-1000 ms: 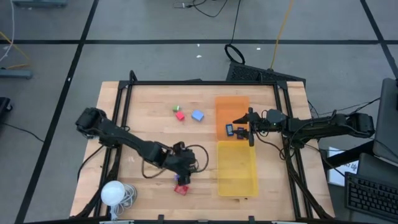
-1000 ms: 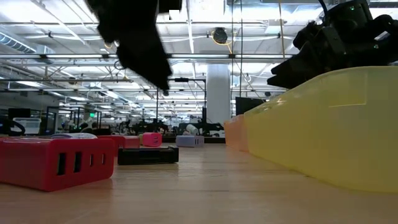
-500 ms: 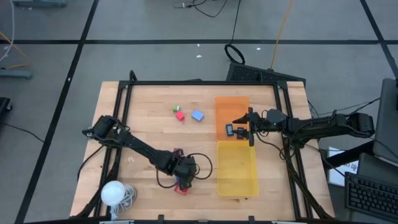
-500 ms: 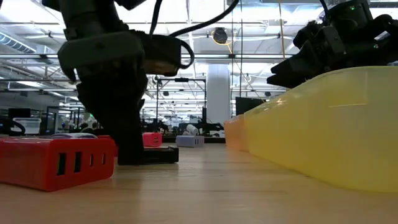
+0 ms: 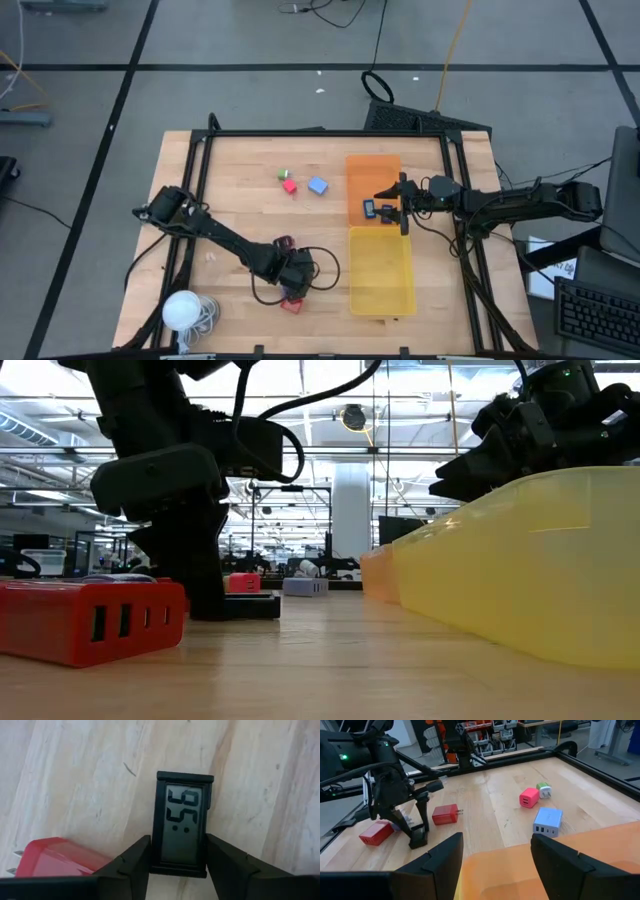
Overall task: Pick & Place Office items
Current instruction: Put the black timer into the orange bin
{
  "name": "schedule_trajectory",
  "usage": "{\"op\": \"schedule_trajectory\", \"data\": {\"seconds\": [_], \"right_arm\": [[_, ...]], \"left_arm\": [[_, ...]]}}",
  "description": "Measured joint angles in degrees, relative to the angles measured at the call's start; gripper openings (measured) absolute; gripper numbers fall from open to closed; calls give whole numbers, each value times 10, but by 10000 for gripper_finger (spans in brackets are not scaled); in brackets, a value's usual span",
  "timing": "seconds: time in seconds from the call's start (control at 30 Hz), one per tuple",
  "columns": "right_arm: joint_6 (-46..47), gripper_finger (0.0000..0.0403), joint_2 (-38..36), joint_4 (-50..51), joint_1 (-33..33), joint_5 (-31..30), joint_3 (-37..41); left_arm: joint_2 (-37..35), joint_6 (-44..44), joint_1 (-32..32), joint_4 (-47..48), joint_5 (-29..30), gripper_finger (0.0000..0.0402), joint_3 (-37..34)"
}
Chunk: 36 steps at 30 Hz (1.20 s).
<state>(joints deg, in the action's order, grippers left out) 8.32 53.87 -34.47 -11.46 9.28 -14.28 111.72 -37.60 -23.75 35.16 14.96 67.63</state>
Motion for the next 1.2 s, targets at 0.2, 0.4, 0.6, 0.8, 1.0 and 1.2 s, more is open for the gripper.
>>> {"op": "schedule_trajectory", "data": {"seconds": [0.2, 0.4, 0.6, 0.8, 1.0, 1.2], "right_arm": [[0, 222, 0, 0, 0, 0, 0], [0, 222, 0, 0, 0, 0, 0], [0, 222, 0, 0, 0, 0, 0], [0, 222, 0, 1, 0, 0, 0], [0, 222, 0, 5, 0, 0, 0], [0, 222, 0, 5, 0, 0, 0]], "left_arm": [[1, 21, 1, -44, 7, 191, -2], [1, 46, 1, -43, 16, 195, -3], [2, 44, 4, 13, 15, 151, -1], [2, 45, 5, 36, 27, 164, -2], [-18, 65, 5, 44, 33, 155, -4], [-91, 78, 6, 19, 44, 149, -7]]}}
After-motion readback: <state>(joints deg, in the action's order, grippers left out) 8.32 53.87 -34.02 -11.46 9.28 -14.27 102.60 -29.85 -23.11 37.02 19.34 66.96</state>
